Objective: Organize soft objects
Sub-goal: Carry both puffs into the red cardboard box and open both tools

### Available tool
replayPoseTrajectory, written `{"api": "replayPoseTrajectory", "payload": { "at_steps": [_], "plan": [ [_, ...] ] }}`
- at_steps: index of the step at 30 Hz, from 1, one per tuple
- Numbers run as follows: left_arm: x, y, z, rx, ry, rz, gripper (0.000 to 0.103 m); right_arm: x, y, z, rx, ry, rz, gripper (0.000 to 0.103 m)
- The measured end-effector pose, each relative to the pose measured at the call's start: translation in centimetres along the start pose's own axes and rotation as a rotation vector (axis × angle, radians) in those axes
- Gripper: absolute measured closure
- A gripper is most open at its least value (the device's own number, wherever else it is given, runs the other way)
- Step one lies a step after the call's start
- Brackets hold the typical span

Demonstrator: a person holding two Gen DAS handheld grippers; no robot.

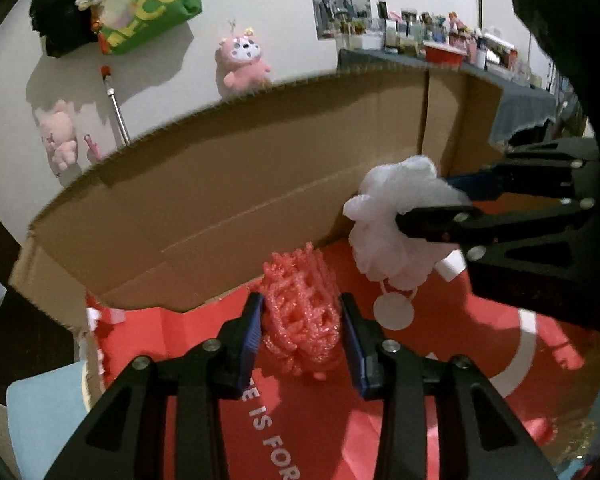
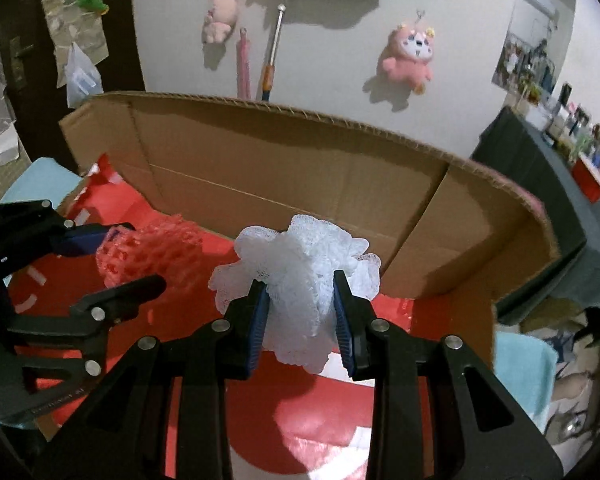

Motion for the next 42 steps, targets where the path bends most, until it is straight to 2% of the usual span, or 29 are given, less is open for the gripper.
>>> {"api": "replayPoseTrajectory", "payload": {
  "at_steps": [3, 6, 16, 18, 20, 28, 36, 42],
  "plan": [
    [-0.1, -0.3, 1.1, 0.025, 0.02, 0.003, 0.06, -0.6, 0.0, 0.8, 0.018, 0.025, 0.03, 0.072],
    [-0.4, -0.6, 0.9, 0.016, 0.029, 0.016, 0.059, -0.7, -0.3, 0.9, 0.027, 0.042, 0.038, 0.068],
    [-0.3, -0.8, 0.7, 0.026, 0.007, -0.006, 0.055, -0.9, -1.0, 0.9, 0.065, 0.055, 0.06, 0.058],
    [-0.2, -0.8, 0.7, 0.029, 0.0, -0.011, 0.052, -1.0, -1.2, 1.0, 0.069, 0.057, 0.066, 0.056],
    [-0.2, -0.7, 0.5, 0.029, -0.006, -0.014, 0.045, -1.0, -1.3, 1.0, 0.073, 0.061, 0.074, 0.053],
    [0.0, -0.8, -0.2, 0.032, -0.011, -0.031, 0.032, -1.3, -1.7, 1.0, 0.092, 0.062, 0.097, 0.043],
    [0.9, -1.2, -4.5, -0.042, -0.017, -0.087, 0.021, -1.3, -2.0, -1.0, 0.078, 0.046, 0.105, 0.035],
    [0.7, -2.3, -10.7, -0.144, -0.033, -0.136, 0.01, -0.2, -2.5, -5.8, 0.017, 0.01, 0.081, 0.033]
  ]
}}
Point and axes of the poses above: each gripper's, at about its wrist camera, not at the fingertips, and z roughly the way its jaws point, x to its left, y to its top, the point moved 5 cm from there along z, roughly the way its jaws point, and after that the axes turned 9 degrees about x, right-handed, at the moved point
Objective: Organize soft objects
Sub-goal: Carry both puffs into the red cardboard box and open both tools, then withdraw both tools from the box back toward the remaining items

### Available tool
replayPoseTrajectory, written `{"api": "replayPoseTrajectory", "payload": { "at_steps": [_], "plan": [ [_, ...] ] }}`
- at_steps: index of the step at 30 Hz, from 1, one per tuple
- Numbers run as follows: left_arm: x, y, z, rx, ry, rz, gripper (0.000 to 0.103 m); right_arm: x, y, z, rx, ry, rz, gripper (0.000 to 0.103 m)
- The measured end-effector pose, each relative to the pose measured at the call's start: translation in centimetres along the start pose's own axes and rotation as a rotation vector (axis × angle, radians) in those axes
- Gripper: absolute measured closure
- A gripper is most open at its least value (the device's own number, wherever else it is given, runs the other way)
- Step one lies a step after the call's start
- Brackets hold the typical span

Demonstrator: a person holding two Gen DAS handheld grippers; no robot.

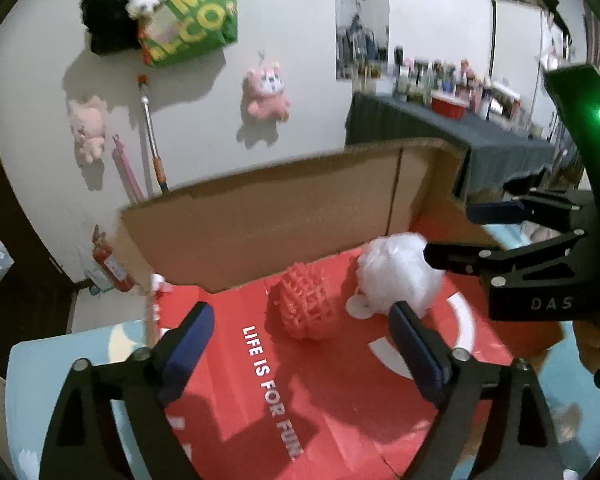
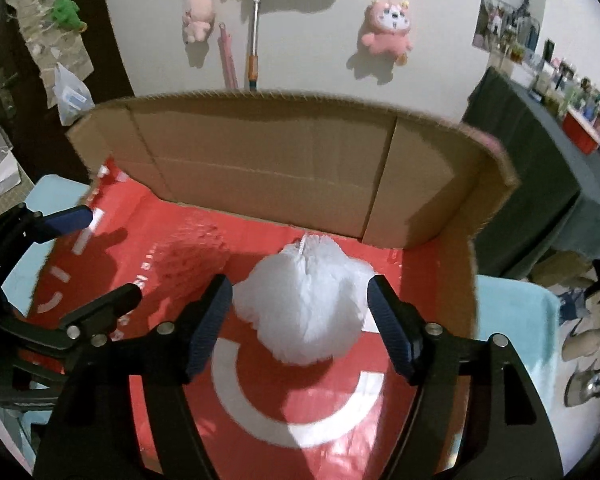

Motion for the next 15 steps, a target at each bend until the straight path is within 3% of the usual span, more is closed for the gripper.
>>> {"api": "replayPoseTrajectory", "payload": {
  "at_steps": [4, 15],
  "plan": [
    [-0.7, -0.7, -5.1, -0.08, -0.005, -0.018, 0.002, 0.6, -1.1, -4.9, -0.073, 0.001, -0.001, 0.029],
    [-4.0, -5.8, -18.2, -0.286, -0.028, -0.065, 0.0, 4.6, -8.7, -18.5, -0.314, 0.034, -0.056, 0.019]
  ]
}}
Point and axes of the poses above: each gripper's, at about its wrist camera, not at the fingertips, and z roughly the way its jaws point, x to its left, y to its top, the point moved 5 cm from there along z, roughly the way its jaws point, and after that the axes turned 9 degrees about x, right-handed, at the moved point
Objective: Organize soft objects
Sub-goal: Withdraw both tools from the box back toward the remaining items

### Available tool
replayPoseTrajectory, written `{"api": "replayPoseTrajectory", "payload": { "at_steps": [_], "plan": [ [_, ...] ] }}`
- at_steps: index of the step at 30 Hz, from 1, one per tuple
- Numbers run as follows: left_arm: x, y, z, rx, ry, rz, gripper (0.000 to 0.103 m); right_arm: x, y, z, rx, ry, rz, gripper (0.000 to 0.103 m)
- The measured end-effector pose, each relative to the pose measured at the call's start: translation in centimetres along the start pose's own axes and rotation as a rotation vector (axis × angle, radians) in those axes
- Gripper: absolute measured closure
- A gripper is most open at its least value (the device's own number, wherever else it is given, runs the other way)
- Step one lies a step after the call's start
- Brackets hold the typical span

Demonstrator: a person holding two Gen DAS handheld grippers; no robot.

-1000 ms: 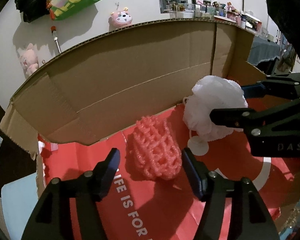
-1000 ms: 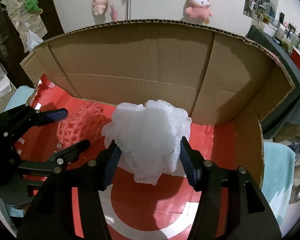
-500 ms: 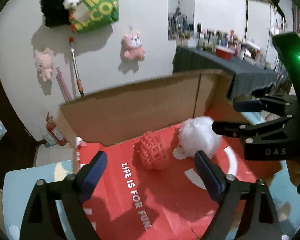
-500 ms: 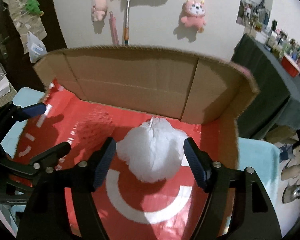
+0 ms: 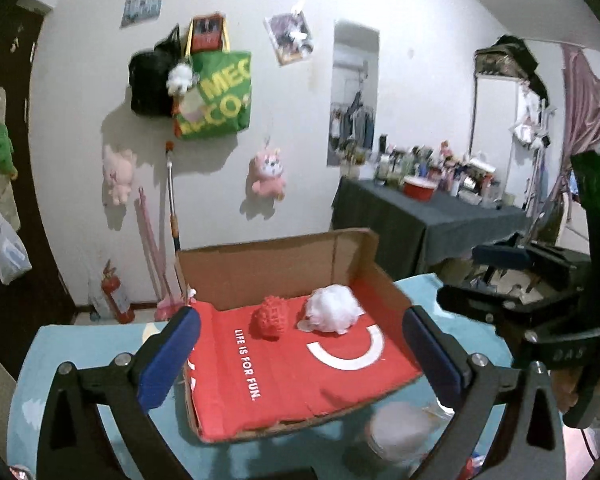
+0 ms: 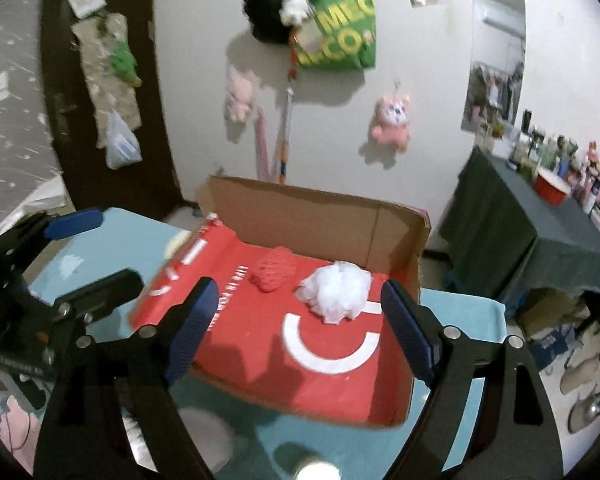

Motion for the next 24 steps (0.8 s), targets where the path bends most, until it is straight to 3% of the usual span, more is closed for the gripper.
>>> {"api": "replayPoseTrajectory", "payload": {
  "at_steps": [4, 9, 13, 17, 19, 24],
  "plan": [
    [-1.3, -1.5, -4.4, -0.079, 0.03, 0.014, 0.0, 1.6, -2.6, -4.6, -0.068, 0.015, -0.014, 0.012],
    [-2.5, -4.1, -8.1, -0.137, 0.02, -0.005, 0.0, 2.9, -6.2, -10.0, -0.192, -0.046, -0.039, 0.012],
    [-3.7, -7.3, -10.5, -0.201, 0.07, 0.01, 0.0, 3.8, -9.5, -13.1, -0.256, -0.069, -0.032, 0.009],
    [-4.5, -10.8, -11.6, -0.208, 0.045, -0.017, 0.0, 4.2, -13.4, -15.6, -0.317, -0.087, 0.0, 0.009],
    [-4.8, -12.7, -12.1, -0.221, 0.069, -0.027, 0.0, 4.2, -15.1, -16.5, -0.347, -0.093, 0.027, 0.009],
    [-5.7, -16.3, -12.2, -0.222, 0.065, -0.051, 0.0, 4.1, -19.5, -17.3, -0.366, -0.123, 0.056, 0.006]
  ]
}}
Point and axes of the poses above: each gripper's, at about its wrist camera, not at the fingertips, and z roughly the way its jaws point, x to its left, y to its top, the point moved 5 cm from there along z, roughly the way its jaws point, and after that the axes turned 9 degrees about x, right-handed, at the moved point
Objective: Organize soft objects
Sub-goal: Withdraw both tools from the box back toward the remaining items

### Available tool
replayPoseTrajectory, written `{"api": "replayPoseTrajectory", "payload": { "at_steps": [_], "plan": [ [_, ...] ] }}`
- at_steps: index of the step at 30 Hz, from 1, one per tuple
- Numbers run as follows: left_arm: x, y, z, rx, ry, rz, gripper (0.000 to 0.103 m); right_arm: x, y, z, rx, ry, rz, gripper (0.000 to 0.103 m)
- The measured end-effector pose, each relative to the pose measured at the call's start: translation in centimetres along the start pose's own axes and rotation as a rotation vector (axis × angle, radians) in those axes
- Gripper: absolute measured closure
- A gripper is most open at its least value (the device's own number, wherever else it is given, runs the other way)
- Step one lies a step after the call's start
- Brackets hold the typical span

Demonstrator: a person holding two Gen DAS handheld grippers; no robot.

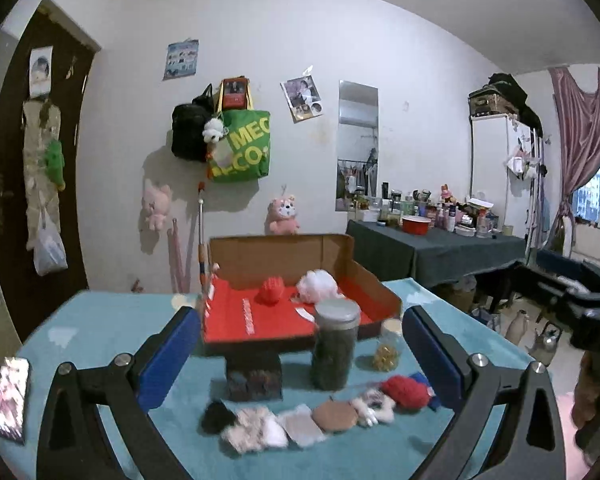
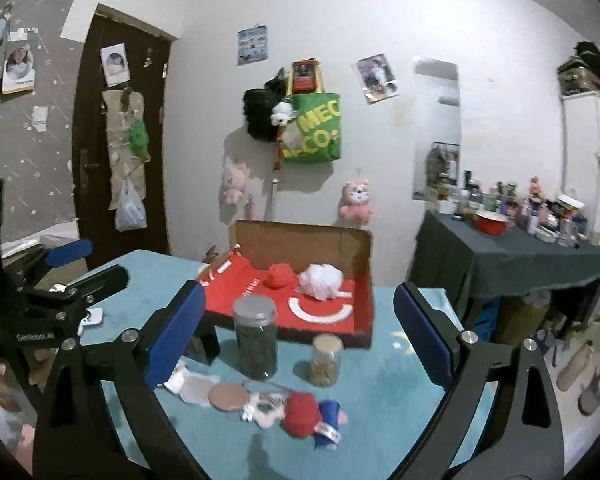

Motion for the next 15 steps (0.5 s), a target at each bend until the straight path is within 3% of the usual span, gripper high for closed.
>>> {"api": "replayPoseTrajectory", "payload": {
  "at_steps": [10, 15],
  "plan": [
    [-0.6, -5.4, 1.2, 0.072, 0.003, -0.033, 0.0, 1.0, -6.7, 0.5, 0.026, -0.101, 0.013, 0.006],
    [-0.6, -7.7, 2.5, 0.112, 0.018, -0.026, 0.0, 1.5, -9.3, 2.1, 0.076, -0.101, 0.024, 0.006]
  ]
}}
Point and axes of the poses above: each gripper's, at about its wrist camera, not at the fingertips, and z roughly the way its jaws point, x to its left, y to its top, the point moved 5 cm from there along z, roughly the way its jaws point, and after that the axes turned 9 degrees about x, right-handed, at the moved point
